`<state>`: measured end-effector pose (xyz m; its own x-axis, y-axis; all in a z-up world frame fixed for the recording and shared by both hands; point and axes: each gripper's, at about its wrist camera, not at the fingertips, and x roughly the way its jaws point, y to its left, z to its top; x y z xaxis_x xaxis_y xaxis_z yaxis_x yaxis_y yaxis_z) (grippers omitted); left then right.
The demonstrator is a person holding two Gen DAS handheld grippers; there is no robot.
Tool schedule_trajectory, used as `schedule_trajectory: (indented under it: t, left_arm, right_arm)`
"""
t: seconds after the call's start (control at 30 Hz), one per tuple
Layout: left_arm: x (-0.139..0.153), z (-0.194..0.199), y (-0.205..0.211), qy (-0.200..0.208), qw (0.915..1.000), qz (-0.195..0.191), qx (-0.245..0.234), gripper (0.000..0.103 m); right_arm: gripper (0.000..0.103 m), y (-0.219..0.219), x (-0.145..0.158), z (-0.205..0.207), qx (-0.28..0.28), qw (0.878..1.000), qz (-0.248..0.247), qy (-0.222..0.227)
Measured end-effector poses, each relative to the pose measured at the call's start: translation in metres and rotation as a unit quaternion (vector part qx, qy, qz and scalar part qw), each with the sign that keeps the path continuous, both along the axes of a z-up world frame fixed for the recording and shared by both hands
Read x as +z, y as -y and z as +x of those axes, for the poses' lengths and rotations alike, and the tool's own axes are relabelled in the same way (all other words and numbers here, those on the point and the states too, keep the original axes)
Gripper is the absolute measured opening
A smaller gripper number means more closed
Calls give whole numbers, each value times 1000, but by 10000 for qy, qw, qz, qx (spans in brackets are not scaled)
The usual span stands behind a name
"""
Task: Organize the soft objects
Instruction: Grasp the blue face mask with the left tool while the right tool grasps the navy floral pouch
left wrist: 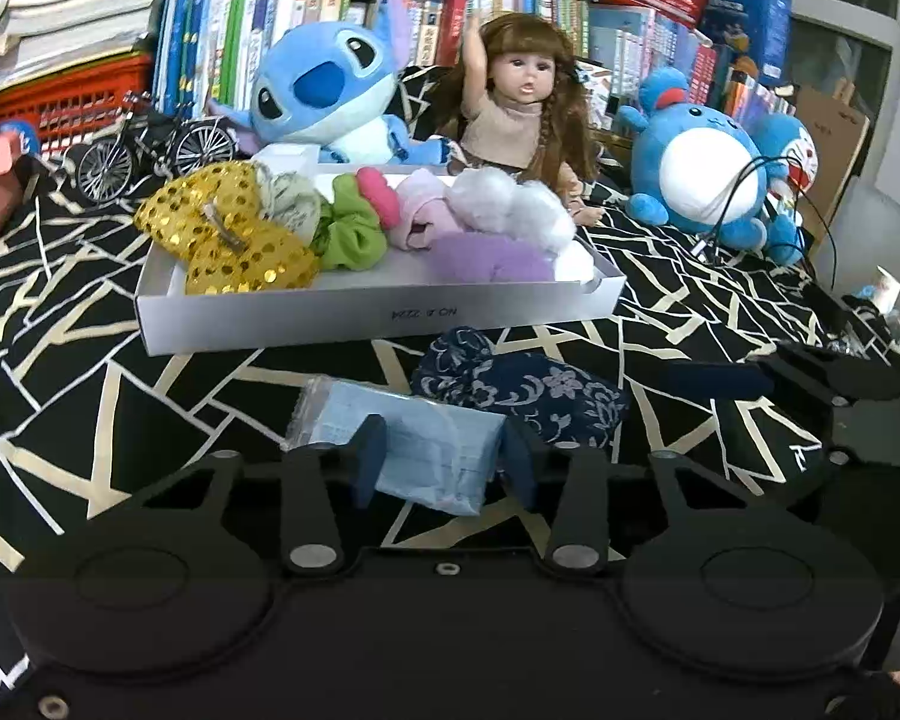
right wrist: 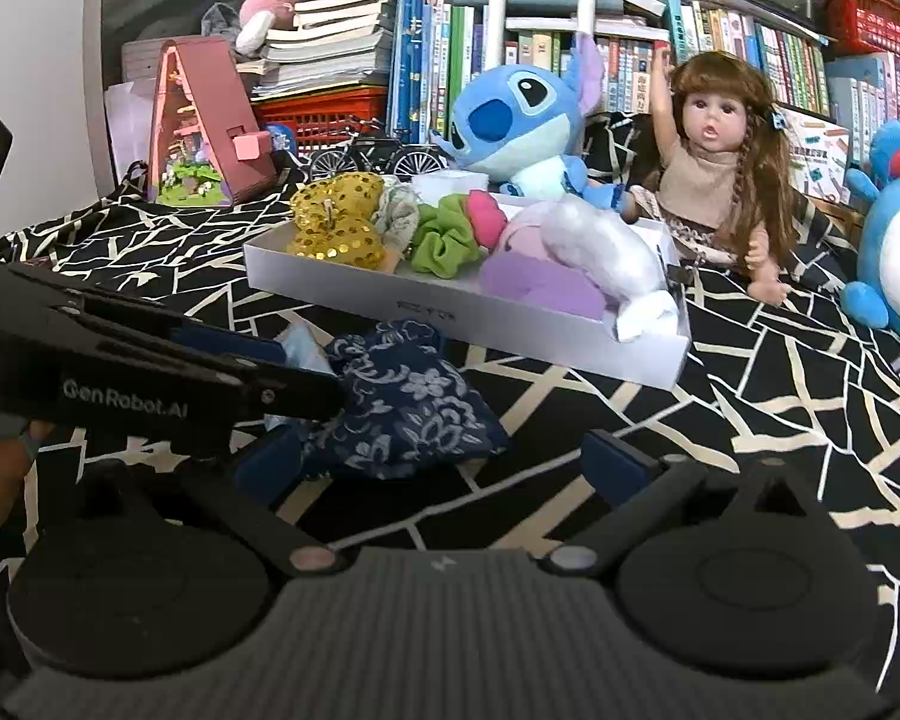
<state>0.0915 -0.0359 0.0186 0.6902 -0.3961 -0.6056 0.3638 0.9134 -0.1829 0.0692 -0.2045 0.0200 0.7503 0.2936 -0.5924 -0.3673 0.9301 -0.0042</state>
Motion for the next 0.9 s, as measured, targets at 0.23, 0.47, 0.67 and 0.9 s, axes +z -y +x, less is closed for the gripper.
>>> schedule_trajectory:
  t: [0.23, 0.47, 0.67, 0.9]
  left_arm:
    - [1, -3, -3, -17, 10000, 58, 11, 37]
    - [-5, -1, -22, -271, 9989, 216, 327, 45]
    - [-6, 1, -32, -304, 9971, 381, 592, 43]
    - [-3, 3, -39, -387, 9967, 19, 711, 60]
  right_arm:
    - [103, -6, -1, 3, 53, 10000, -43, -15]
    - [103, -6, -2, 5, -9, 9999, -140, -17]
    - [103, -6, -1, 8, -158, 9997, -182, -24]
    - [103, -7, 0, 14, -160, 9998, -110, -56]
